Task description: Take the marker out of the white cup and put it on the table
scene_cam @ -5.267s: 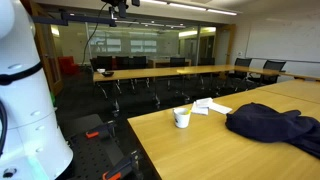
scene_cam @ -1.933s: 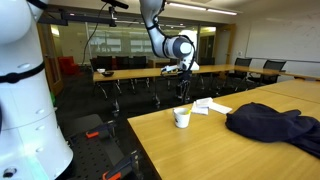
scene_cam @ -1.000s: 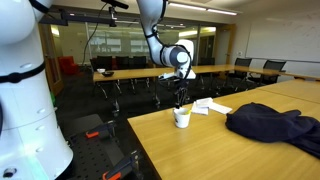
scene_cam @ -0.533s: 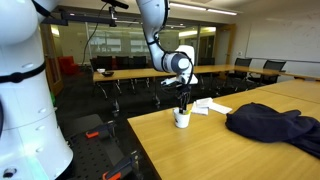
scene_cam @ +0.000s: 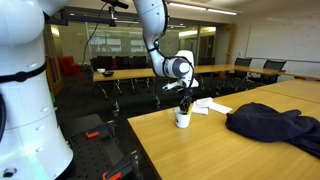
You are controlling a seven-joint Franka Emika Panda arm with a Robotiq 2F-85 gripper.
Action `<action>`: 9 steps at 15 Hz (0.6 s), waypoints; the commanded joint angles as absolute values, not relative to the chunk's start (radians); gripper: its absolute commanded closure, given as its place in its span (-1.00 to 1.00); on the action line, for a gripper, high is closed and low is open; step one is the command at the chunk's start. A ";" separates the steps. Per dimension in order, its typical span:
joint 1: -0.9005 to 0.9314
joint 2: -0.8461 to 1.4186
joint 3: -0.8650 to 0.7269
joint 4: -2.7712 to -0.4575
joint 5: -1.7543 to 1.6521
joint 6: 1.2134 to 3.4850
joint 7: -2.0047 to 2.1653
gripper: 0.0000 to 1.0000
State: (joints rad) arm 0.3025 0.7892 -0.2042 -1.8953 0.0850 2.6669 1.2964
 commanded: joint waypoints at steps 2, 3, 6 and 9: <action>0.392 0.802 -0.284 -1.885 0.018 2.672 1.355 0.90; 0.418 0.787 -0.307 -1.900 -0.010 2.672 1.370 0.90; 0.517 0.735 -0.411 -1.945 -0.101 2.623 1.473 0.90; 0.430 0.616 -0.345 -2.029 -0.068 2.658 1.430 0.90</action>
